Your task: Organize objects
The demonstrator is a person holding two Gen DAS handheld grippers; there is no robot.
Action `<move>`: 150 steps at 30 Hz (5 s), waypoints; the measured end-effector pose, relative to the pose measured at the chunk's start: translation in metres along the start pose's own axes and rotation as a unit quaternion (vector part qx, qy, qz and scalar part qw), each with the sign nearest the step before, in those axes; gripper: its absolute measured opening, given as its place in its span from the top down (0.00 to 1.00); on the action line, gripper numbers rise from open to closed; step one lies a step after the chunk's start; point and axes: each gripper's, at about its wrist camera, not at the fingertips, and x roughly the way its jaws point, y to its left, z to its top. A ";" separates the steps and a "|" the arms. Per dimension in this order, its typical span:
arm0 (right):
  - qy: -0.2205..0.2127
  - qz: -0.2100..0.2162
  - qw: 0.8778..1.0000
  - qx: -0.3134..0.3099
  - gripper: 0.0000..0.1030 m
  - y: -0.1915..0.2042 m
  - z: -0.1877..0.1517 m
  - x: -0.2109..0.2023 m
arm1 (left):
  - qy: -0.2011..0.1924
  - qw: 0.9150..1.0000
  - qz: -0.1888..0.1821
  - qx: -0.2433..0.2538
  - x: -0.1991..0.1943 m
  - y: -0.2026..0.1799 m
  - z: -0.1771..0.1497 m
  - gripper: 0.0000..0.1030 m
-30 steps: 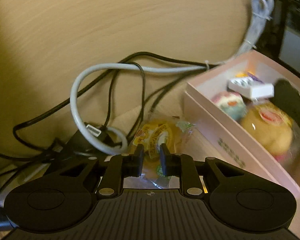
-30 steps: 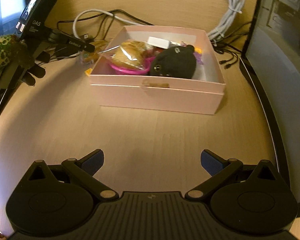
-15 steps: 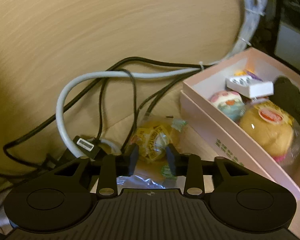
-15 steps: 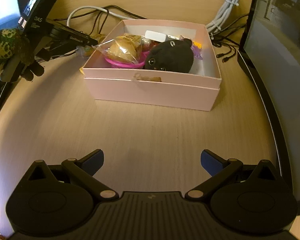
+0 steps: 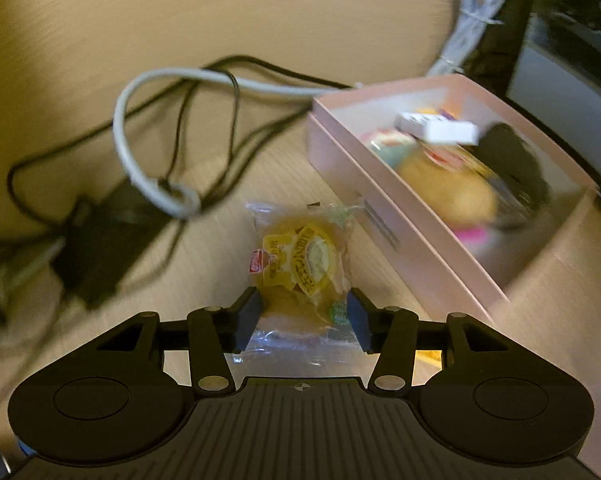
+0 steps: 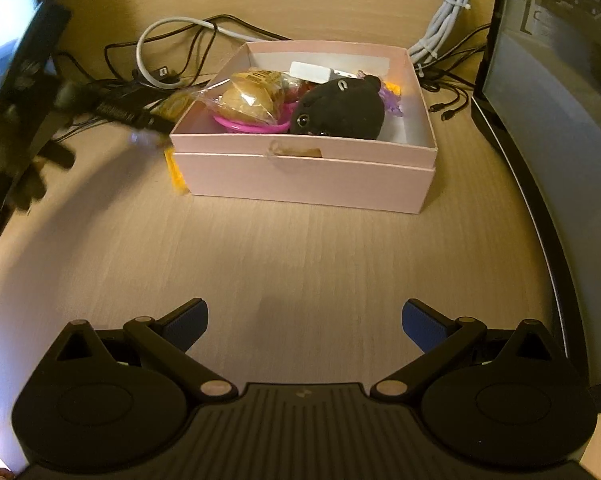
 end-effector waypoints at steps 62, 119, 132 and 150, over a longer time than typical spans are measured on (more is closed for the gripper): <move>-0.037 0.083 0.989 -0.115 0.86 0.062 0.021 0.049 | -0.020 0.973 0.040 -0.228 -0.119 -0.050 -0.140 0.76; -0.066 0.042 0.996 -0.032 0.00 -0.027 -0.033 0.019 | -0.037 0.950 0.152 -0.269 -0.048 -0.039 -0.098 0.44; -0.040 0.031 0.995 -0.091 0.69 0.028 -0.004 0.044 | -0.009 0.979 0.011 -0.203 -0.119 -0.093 -0.134 0.45; -0.072 0.000 0.996 -0.050 0.86 0.004 -0.020 -0.062 | -0.022 0.983 -0.069 -0.171 -0.102 -0.100 -0.109 0.45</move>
